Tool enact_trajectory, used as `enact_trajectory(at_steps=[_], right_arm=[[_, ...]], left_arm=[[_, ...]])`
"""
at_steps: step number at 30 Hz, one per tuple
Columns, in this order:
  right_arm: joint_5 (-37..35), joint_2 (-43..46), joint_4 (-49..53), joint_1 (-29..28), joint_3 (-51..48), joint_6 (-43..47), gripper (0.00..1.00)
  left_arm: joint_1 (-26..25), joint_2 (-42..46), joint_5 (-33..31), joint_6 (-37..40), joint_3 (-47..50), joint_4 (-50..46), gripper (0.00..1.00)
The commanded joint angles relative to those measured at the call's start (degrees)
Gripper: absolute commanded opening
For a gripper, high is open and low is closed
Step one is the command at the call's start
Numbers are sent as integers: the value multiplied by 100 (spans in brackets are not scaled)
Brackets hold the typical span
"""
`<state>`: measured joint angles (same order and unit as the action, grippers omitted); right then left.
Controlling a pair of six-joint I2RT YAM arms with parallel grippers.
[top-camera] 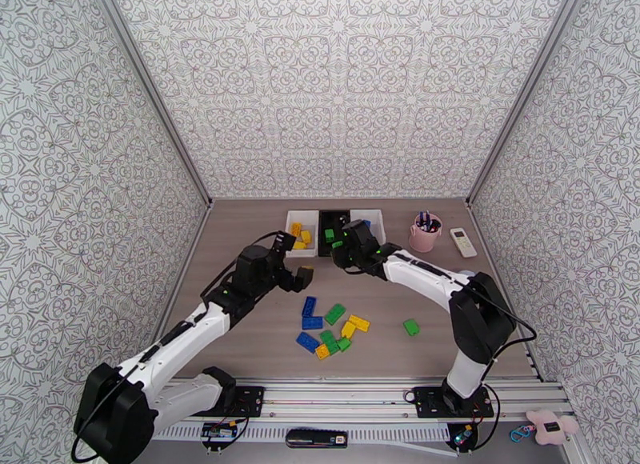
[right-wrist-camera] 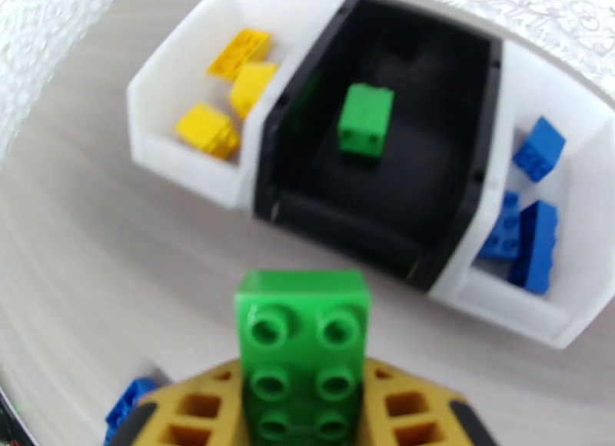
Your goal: Sort the legos into containers by color
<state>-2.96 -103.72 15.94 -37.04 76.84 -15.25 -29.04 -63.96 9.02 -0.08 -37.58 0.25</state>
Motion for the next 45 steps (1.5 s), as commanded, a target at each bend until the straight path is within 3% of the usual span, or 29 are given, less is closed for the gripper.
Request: enact_trajectory(at_steps=[1, 19, 25, 29, 32, 39, 45], right_arm=[[-156, -463, -280, 148, 532, -25, 17], [-310, -2739, 24, 458, 3088, 431, 21], [-233, -2807, 267, 479, 3592, 536, 40], [-103, -2452, 219, 477, 3302, 507, 57], [-8, -2031, 54, 477, 2794, 470, 65], [219, -826, -479, 449, 1207, 434, 77], [362, 165, -242, 423, -16, 712, 83]], left_arm=[[-219, 81, 233, 599, 340, 1016, 100], [-630, 200, 151, 675, 667, 1110, 99], [-634, 244, 120, 727, 681, 1030, 100], [-630, 278, 83, 774, 734, 981, 100], [-619, 340, 70, 832, 775, 944, 100], [-539, 476, 71, 863, 860, 829, 99], [-482, 650, 179, 996, 926, 692, 100]])
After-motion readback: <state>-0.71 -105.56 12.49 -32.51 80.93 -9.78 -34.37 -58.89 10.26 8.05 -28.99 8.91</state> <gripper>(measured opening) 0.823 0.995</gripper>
